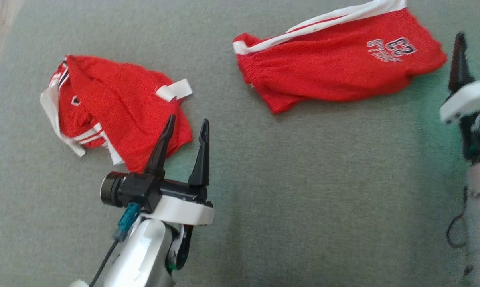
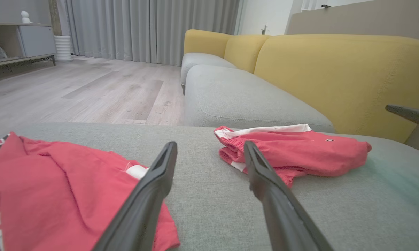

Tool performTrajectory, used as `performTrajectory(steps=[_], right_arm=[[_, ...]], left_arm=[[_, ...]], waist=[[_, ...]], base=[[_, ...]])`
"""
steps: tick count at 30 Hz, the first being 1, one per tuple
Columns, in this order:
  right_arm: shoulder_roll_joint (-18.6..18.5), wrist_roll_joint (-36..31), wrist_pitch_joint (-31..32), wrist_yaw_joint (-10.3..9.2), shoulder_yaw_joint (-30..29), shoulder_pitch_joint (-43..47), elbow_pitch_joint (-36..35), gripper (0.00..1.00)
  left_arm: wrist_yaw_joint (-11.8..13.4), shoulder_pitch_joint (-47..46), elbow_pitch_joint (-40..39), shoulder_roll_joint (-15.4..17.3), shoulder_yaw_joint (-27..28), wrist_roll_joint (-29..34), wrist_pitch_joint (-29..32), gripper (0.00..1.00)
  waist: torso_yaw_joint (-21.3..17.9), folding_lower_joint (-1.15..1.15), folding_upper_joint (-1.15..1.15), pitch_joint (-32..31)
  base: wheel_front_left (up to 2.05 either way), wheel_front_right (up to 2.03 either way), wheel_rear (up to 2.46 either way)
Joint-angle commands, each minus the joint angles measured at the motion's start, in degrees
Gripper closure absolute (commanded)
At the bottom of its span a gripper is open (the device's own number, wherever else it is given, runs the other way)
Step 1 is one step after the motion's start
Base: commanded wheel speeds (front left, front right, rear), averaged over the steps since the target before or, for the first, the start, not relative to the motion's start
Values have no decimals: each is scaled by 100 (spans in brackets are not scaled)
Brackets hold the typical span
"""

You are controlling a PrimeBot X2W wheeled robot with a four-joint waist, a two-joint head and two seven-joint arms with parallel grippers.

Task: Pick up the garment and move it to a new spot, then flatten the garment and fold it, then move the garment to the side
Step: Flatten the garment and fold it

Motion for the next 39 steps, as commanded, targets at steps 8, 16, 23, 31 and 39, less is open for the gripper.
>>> performTrajectory(steps=[8,16,23,31,39], right_arm=[[-671,-277,607,-5,275,-1129,1255,0],[-1044,-333,722,-5,606,-1680,2302,0],[-1134,-194,863,-5,1200,-1965,2902,45],[-1251,390,585,-5,1703,-2132,3137,100],[-1639,918,114,-5,2132,-1764,3101,100]], left_arm=[[-13,-382,-439,-10,-174,-162,-54,0],[72,-716,-424,-12,-467,-280,-54,0],[188,-834,-502,-12,-541,-319,-54,0],[211,-864,-407,-12,-493,-173,-54,0],[180,-724,-349,-12,-355,-86,-55,0]], waist=[[482,-1,0,572],[640,-1,0,830],[615,-1,0,896],[429,-1,0,805],[149,-1,0,423]], base=[[0,0,0],[0,0,0],[0,0,0],[0,0,0],[0,0,0]])
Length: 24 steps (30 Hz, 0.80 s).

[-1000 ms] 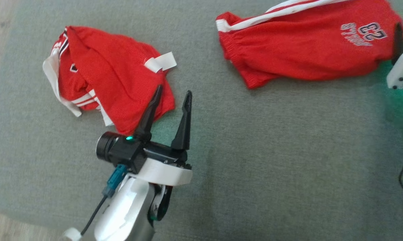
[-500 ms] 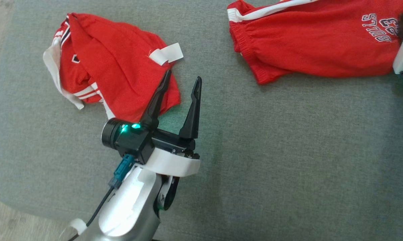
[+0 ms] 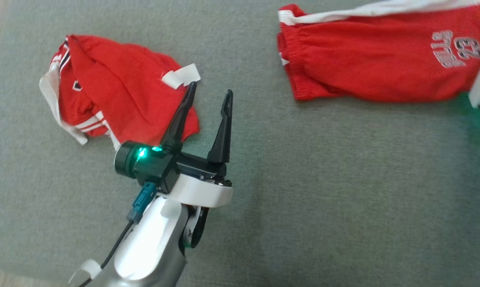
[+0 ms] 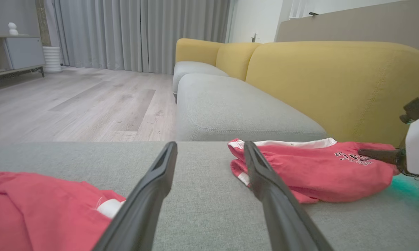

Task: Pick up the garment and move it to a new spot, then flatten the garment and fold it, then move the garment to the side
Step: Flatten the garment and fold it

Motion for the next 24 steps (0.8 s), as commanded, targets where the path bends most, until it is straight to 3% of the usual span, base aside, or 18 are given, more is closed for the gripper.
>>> performTrajectory(steps=[1,8,14,24], right_arm=[[-203,159,-134,-5,155,218,-159,100],[-659,434,-273,-5,286,635,-166,100],[-1038,675,-452,-5,29,957,-6,100],[-826,721,-786,-5,-91,926,56,100]], left_arm=[[-21,15,-132,32,236,74,-55,0],[-75,180,-101,31,339,152,-55,0],[-114,306,-120,31,416,232,-55,0],[-198,395,-75,31,555,347,-55,0]], waist=[[-157,0,0,-188],[-297,0,0,-441],[-293,0,0,-543],[-326,0,0,-637]], base=[[0,0,0],[0,0,0],[0,0,0],[0,0,0]])
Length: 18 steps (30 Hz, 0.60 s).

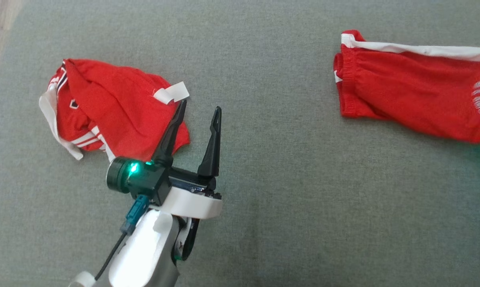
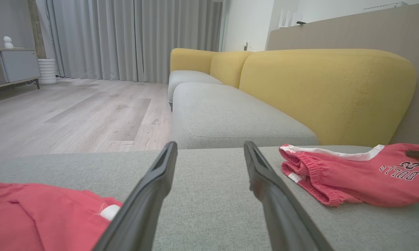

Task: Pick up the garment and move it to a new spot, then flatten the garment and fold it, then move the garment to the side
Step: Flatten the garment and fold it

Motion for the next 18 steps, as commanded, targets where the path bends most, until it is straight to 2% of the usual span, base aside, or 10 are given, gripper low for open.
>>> performTrajectory(steps=[1,11,12,18], right_arm=[[3,12,-97,-5,115,-53,-186,100],[839,231,-57,-5,606,-267,-873,100],[1021,298,-48,-5,693,-279,-1020,100],[1589,404,-12,-5,994,-276,-1356,100]], left_arm=[[-12,-17,-148,29,192,46,-53,0],[-26,112,-81,29,221,35,-53,0],[-30,140,-71,29,227,36,-53,0],[-38,218,-80,29,204,40,-53,0]], waist=[[-14,0,0,-52],[-89,0,0,-442],[-86,0,0,-512],[-2,0,0,-636]], base=[[0,0,0],[0,0,0],[0,0,0],[0,0,0]])
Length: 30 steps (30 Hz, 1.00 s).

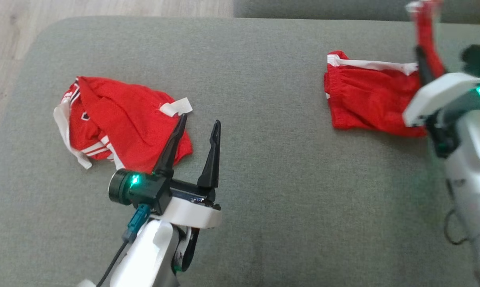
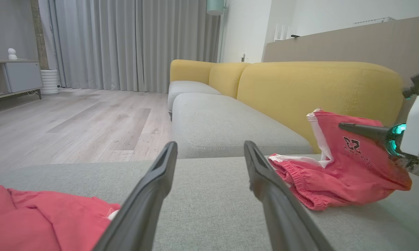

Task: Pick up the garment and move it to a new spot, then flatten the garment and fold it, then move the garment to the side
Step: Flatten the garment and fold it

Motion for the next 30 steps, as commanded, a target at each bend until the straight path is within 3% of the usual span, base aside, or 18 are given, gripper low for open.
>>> performTrajectory(steps=[1,5,14,15,16,25,28,30], right_arm=[[173,60,27,-5,121,-165,-235,100],[494,8,33,-5,248,-109,-252,100],[819,-135,-4,-5,390,86,112,100],[834,-164,-41,-5,420,103,154,36],[861,-195,-68,-5,459,120,199,0],[1281,141,-453,-5,1349,601,-90,0],[1299,34,-862,-5,1324,747,-232,0],[1304,35,-1024,-5,991,882,-310,0]], left_arm=[[14,-15,-184,27,185,45,-53,0],[5,14,-195,27,172,45,-53,0],[34,40,-207,42,237,22,-54,0],[29,45,-211,47,250,20,-54,0],[26,51,-211,50,261,20,-54,0],[49,119,-253,59,387,35,-54,0],[111,138,-346,59,508,88,-54,0],[131,178,-352,57,590,81,-54,0]], waist=[[42,0,0,-24],[149,0,0,-39],[329,0,0,-7],[336,0,0,-3],[340,0,0,0],[64,0,0,-156],[-69,0,0,-259],[-156,0,0,-349]], base=[[0,0,0],[0,0,0],[0,0,0],[0,0,0],[0,0,0],[0,0,0],[0,0,0],[0,0,0]])
